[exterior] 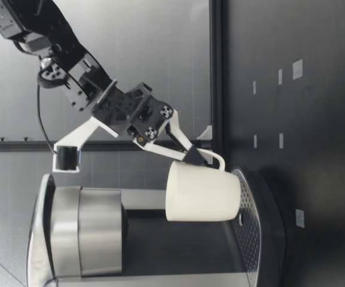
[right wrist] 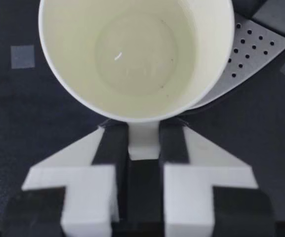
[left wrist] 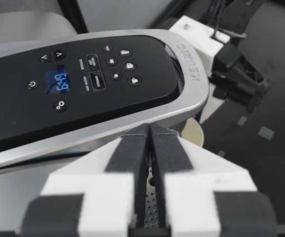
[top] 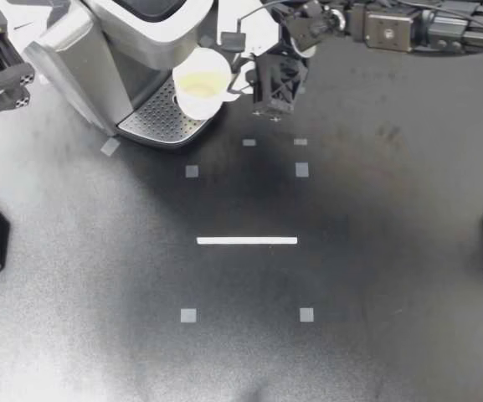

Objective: Place the coffee capsule inside the capsule container, then place the cup onto the center of the cup tray.

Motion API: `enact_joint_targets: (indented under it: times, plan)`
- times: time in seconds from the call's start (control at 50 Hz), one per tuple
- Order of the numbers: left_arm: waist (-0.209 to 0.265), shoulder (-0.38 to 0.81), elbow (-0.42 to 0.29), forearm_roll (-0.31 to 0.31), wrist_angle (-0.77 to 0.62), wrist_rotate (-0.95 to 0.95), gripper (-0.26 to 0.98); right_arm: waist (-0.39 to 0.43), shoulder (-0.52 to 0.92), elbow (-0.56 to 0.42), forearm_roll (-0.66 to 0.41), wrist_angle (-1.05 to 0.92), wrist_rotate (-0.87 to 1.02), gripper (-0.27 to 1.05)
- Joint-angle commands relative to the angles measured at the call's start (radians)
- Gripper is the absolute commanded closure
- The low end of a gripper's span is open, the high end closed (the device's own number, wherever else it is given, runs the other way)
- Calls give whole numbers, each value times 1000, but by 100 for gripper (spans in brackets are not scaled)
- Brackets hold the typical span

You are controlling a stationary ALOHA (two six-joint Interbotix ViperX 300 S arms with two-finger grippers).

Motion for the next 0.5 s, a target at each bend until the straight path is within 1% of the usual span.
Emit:
enact_joint_targets:
  times: [0.0, 0.18, 0.48]
  plan:
    - [-2, -5, -12, 3, -5, -2, 63, 5, -11, -37, 0, -8, -2, 70]
    - [-2, -5, -12, 5, -5, -2, 63, 5, 17, -71, -6, -8, -2, 70]
    - [-2, -5, -9, 3, -3, 0, 63, 6, 37, -98, -6, -2, -3, 70]
